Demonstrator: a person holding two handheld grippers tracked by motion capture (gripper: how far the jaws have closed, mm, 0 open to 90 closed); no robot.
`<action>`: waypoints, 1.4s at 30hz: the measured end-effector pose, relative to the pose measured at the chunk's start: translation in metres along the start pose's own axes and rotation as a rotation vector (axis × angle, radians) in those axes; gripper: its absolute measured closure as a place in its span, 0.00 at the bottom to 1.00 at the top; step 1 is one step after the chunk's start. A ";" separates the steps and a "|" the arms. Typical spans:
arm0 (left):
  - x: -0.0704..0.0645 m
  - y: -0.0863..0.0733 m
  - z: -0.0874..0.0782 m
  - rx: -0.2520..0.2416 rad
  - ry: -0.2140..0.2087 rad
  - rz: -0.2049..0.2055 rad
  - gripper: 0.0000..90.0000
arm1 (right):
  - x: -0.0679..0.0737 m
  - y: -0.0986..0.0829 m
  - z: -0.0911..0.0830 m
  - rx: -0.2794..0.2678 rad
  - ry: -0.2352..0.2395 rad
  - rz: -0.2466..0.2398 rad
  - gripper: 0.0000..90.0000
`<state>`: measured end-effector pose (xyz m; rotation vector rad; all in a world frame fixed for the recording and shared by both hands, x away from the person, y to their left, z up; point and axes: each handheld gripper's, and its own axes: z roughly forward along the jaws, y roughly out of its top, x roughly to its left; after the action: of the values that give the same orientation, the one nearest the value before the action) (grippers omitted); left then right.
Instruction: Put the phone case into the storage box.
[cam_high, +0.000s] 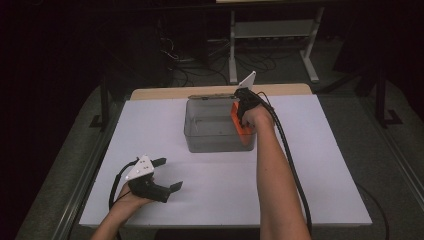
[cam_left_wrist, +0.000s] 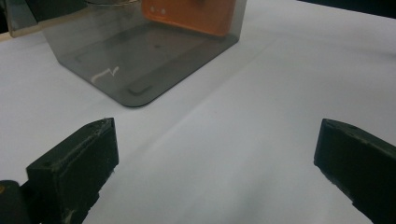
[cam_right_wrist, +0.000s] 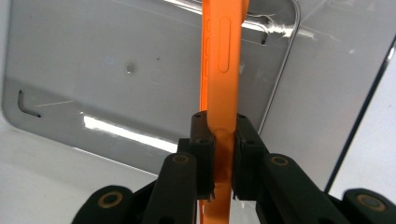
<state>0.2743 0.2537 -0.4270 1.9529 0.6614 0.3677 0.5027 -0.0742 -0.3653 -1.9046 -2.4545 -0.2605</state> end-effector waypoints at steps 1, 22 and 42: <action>0.000 0.000 0.000 0.000 0.000 0.000 0.00 | 0.000 0.000 0.000 0.001 -0.002 0.005 0.89; -0.001 0.000 0.001 0.005 -0.003 0.002 0.00 | -0.003 -0.004 0.002 0.010 -0.004 0.033 0.88; -0.001 0.000 0.001 0.003 -0.004 0.000 0.00 | 0.002 -0.002 0.000 0.007 -0.025 0.018 0.85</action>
<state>0.2741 0.2523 -0.4274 1.9561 0.6595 0.3635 0.5000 -0.0730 -0.3653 -1.9385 -2.4488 -0.2289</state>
